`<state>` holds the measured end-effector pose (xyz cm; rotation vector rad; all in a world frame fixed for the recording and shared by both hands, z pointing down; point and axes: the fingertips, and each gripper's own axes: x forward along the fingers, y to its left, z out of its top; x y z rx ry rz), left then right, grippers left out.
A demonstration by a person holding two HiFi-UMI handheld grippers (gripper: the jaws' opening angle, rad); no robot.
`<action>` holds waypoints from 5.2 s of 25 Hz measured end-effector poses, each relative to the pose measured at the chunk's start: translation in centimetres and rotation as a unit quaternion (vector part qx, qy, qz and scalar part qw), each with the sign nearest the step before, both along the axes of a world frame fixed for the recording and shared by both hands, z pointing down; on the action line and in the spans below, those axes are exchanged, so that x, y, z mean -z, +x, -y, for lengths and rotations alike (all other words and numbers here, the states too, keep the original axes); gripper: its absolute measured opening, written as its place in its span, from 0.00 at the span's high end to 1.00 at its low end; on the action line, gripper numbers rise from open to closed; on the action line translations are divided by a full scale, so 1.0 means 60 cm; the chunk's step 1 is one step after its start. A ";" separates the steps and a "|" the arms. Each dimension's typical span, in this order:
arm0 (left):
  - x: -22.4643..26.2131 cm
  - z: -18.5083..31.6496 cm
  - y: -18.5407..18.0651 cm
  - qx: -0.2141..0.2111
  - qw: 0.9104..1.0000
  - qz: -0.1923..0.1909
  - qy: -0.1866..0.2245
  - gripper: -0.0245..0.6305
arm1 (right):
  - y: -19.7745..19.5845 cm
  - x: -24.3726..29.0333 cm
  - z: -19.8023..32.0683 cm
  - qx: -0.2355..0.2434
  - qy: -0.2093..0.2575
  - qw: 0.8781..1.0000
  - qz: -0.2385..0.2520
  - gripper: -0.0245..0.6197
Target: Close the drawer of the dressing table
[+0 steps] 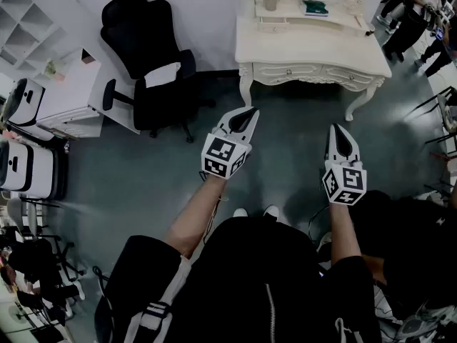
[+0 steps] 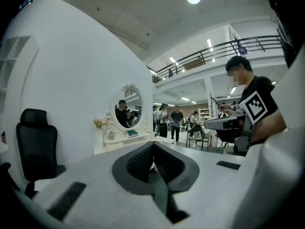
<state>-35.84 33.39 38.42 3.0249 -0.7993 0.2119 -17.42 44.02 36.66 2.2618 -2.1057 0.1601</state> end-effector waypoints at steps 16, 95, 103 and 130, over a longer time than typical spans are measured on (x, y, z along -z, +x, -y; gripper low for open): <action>-0.013 0.003 0.057 0.004 1.000 0.002 -0.006 0.95 | 0.045 -0.024 0.006 0.017 -0.006 1.000 -0.004 0.96; -0.080 0.918 0.729 0.171 0.984 0.020 -0.052 0.95 | 0.721 -0.101 1.028 0.187 -0.049 0.981 0.013 0.96; -0.074 0.953 0.735 0.170 0.984 0.009 -0.055 0.95 | 0.717 -0.098 1.059 0.197 -0.057 0.979 0.012 0.96; -0.140 0.960 0.473 0.290 0.951 0.009 -0.101 0.95 | 0.460 -0.117 1.149 0.329 -0.089 0.940 -0.012 0.96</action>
